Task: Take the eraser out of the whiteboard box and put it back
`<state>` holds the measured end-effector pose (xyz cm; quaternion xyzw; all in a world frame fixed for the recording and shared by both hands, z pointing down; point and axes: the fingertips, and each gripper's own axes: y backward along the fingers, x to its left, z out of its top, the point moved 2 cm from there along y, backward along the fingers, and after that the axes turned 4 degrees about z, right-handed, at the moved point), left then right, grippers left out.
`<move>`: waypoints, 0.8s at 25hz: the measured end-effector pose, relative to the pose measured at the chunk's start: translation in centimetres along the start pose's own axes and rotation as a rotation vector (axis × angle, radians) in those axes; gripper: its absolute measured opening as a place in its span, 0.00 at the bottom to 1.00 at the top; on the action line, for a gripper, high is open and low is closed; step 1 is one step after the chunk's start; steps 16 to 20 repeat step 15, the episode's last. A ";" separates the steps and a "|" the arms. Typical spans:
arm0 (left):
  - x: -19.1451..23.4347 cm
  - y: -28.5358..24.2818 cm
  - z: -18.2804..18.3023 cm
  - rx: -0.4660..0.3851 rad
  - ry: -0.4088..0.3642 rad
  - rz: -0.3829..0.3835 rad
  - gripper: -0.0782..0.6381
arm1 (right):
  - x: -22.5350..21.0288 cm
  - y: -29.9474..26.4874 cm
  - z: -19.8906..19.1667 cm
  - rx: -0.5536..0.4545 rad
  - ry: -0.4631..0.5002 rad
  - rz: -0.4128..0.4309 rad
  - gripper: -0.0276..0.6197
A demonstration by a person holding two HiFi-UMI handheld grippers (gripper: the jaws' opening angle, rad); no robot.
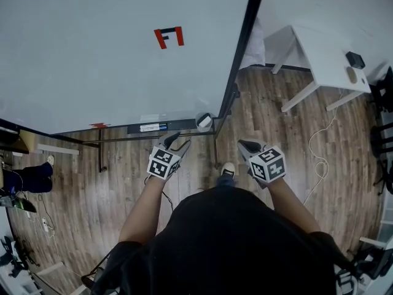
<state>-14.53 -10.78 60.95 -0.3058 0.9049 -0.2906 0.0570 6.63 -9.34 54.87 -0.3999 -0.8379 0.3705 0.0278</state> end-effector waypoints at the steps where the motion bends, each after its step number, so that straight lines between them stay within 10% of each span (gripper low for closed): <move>1: -0.1 0.3 -0.2 0.002 0.000 0.000 0.39 | 0.3 0.0 0.1 -0.004 0.003 0.001 0.03; 20: -0.9 4.1 -2.5 0.010 -0.022 0.002 0.34 | 2.6 0.6 -0.1 -0.038 0.020 -0.008 0.03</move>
